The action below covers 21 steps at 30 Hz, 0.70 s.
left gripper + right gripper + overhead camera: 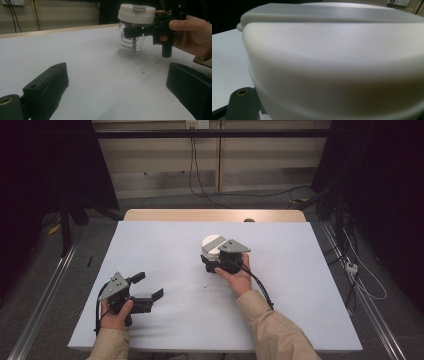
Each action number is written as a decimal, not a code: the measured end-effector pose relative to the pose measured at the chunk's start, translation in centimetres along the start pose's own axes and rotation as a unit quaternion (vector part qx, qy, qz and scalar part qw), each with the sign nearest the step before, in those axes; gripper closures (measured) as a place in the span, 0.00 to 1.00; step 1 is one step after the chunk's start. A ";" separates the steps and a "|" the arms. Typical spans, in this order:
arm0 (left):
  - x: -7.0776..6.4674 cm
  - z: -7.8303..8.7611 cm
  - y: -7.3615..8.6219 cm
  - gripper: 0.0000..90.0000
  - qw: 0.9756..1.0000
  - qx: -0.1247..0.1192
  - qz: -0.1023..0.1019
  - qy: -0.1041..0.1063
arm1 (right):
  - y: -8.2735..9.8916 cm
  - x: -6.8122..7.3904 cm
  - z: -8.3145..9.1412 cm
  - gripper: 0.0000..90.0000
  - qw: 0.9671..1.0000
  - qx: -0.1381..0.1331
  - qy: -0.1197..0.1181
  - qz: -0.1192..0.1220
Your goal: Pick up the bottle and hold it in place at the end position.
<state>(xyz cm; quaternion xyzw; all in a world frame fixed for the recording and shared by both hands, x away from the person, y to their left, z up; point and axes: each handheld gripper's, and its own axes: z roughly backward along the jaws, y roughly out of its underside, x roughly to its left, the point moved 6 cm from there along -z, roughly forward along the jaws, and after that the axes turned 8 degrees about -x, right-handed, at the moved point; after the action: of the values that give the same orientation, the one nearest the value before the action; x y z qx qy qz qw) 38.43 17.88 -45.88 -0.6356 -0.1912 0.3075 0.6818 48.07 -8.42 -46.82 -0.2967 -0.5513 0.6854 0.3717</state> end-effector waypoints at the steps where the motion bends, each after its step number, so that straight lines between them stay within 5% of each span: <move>1: 0.0 0.0 0.0 0.04 1.000 0.000 0.000 0.000 | 0.0 0.0 0.0 0.21 1.000 0.000 0.000 0.000; 21: -0.1 -0.2 -0.1 0.04 1.000 -0.005 0.009 0.006 | 0.5 -0.4 -0.2 0.21 1.000 0.000 -0.002 -0.003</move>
<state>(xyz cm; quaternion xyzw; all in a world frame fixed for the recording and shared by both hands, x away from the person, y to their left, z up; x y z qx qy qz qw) 38.53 17.62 -45.83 -0.6427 -0.1829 0.3086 0.6769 48.33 -8.67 -47.30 -0.2938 -0.5527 0.6850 0.3727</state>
